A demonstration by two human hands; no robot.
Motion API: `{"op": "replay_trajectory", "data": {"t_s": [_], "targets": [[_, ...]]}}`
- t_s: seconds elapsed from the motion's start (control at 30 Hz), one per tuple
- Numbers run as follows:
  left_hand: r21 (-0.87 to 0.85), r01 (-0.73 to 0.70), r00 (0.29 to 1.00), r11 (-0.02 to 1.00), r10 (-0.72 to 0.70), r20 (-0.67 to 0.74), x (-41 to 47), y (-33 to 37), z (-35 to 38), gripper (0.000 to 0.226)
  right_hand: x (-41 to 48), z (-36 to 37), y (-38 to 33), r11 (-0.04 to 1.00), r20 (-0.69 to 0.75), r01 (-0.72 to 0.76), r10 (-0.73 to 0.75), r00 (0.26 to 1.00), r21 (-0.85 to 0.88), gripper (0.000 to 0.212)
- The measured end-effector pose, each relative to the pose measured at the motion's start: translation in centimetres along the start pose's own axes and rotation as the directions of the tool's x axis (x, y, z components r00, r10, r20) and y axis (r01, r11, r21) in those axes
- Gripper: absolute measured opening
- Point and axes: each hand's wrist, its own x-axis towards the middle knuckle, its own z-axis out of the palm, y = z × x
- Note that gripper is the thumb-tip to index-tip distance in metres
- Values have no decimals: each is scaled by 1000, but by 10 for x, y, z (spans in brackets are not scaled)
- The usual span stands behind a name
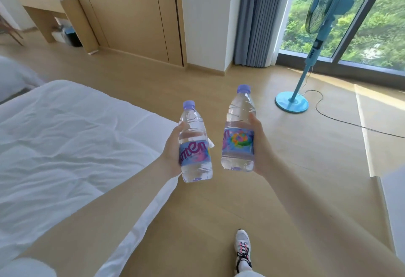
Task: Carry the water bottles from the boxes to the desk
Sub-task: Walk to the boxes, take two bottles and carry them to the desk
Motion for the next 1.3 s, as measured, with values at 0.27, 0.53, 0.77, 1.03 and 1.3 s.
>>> {"op": "replay_trajectory", "data": {"t_s": [0.27, 0.53, 0.77, 1.03, 1.3], "targets": [[49, 11, 991, 999, -4, -135, 111, 41, 50, 52, 94, -61, -93, 991, -75, 88, -96, 993, -105, 39], [121, 0, 971, 993, 29, -237, 207, 62, 89, 50, 170, -118, -153, 995, -45, 33, -37, 998, -91, 40], [49, -19, 963, 999, 32, -266, 263, 79, 98, 51, 212, -135, -168, 997, -80, 38, -44, 996, -71, 58], [52, 65, 989, 996, -58, -135, 346, 111, 90, 69, 279, -145, -198, 987, -176, 64, -91, 980, -149, 56], [136, 65, 994, 989, -53, -94, 458, 183, 64, 67, 386, -126, -265, 977, -183, 60, -98, 978, -203, 48]]}}
